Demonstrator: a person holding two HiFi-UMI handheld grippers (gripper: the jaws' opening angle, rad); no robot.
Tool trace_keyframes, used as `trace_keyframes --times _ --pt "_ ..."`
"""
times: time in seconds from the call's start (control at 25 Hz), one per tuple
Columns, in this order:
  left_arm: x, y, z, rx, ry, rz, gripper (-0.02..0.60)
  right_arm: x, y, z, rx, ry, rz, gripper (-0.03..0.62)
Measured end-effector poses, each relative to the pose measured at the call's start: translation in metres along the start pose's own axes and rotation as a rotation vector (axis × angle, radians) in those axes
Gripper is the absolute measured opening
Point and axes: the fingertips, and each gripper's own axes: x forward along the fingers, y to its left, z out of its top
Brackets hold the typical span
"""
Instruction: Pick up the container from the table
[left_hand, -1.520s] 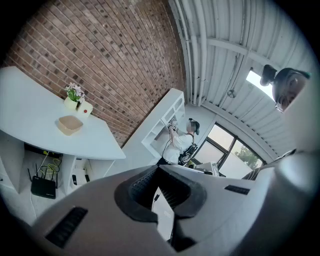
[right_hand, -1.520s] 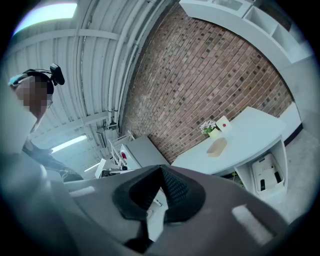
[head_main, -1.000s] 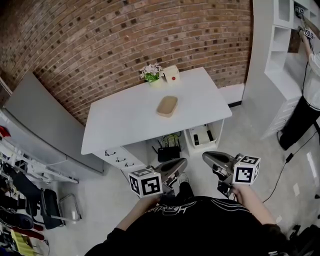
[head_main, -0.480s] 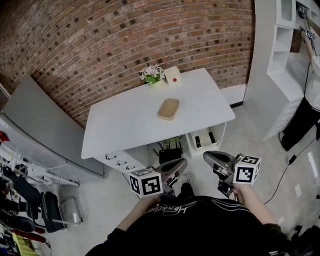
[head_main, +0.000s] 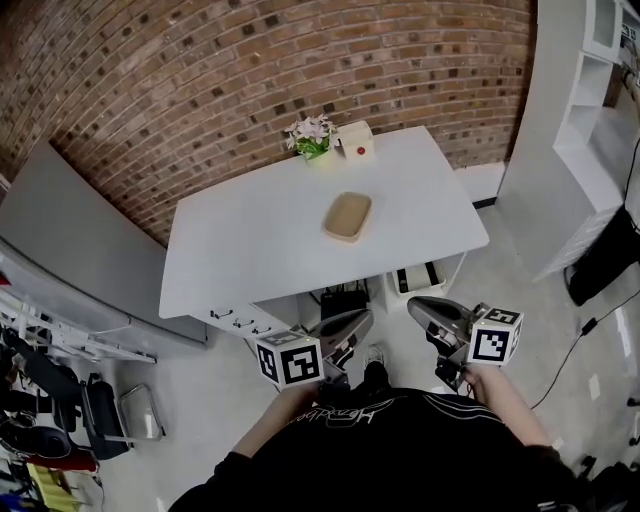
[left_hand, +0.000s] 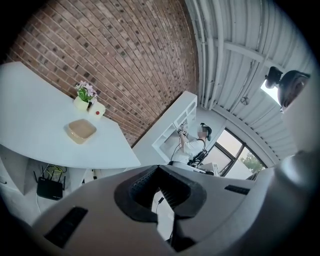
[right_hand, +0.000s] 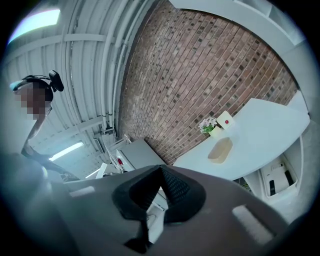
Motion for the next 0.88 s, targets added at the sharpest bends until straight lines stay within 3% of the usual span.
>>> trace_keyframes --times 0.88 --pt "0.027 0.134 0.085 -0.159 0.004 0.073 0.005 0.109 -0.099 0.043 0.126 0.046 -0.066 0.005"
